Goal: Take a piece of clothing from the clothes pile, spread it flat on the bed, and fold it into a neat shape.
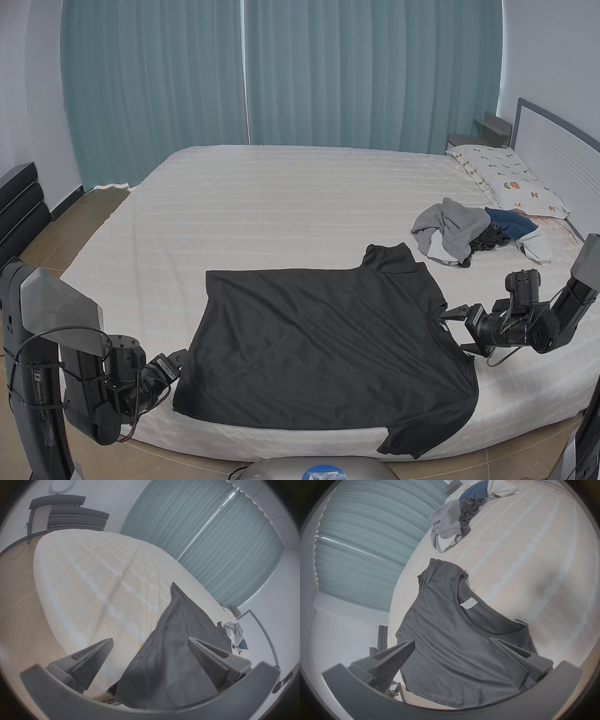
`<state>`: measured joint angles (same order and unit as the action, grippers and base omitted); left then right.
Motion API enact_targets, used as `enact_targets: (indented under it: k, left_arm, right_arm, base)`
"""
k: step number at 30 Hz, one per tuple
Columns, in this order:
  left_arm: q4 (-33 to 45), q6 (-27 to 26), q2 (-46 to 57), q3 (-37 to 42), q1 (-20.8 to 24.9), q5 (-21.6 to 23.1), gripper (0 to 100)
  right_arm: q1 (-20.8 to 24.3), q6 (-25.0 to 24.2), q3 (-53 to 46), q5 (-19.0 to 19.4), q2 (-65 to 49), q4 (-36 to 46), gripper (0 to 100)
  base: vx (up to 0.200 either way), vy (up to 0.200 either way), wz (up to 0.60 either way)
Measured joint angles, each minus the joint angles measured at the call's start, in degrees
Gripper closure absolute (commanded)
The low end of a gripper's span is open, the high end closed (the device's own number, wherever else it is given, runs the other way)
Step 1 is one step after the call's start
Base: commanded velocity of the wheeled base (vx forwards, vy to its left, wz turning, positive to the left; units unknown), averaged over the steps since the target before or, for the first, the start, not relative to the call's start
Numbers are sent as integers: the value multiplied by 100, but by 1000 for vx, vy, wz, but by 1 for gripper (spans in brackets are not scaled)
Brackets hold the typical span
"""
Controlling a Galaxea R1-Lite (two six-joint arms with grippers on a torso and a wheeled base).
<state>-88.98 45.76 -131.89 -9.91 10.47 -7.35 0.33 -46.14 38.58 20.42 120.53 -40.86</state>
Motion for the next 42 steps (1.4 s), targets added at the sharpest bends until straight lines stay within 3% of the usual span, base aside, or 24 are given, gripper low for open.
enact_targets:
  k: [7, 18, 25, 31, 42]
  left_arm:
    - [0, 132, 5, -28, 0, 10, 0]
    - [0, 165, -5, -69, 49, 7, 0]
    - [0, 539, -6, -185, 146, 7, 0]
    - [5, 556, 59, -351, 273, 0, 0]
    - [363, 150, 185, -1660, 278, -1, 0]
  right_arm:
    - [27, -9, 6, 5, 122, -33, 0]
    - [60, -26, 46, 13, 196, -38, 0]
    - [46, -316, 144, 13, 273, -38, 0]
    - [40, -602, 226, 16, 315, -197, 0]
    - [18, -805, 160, 5, 434, -610, 0]
  base:
    - [0, 171, 0]
    - [0, 0, 0]
    - [86, 0, 0]
    - [100, 0, 0]
    - [0, 0, 0]
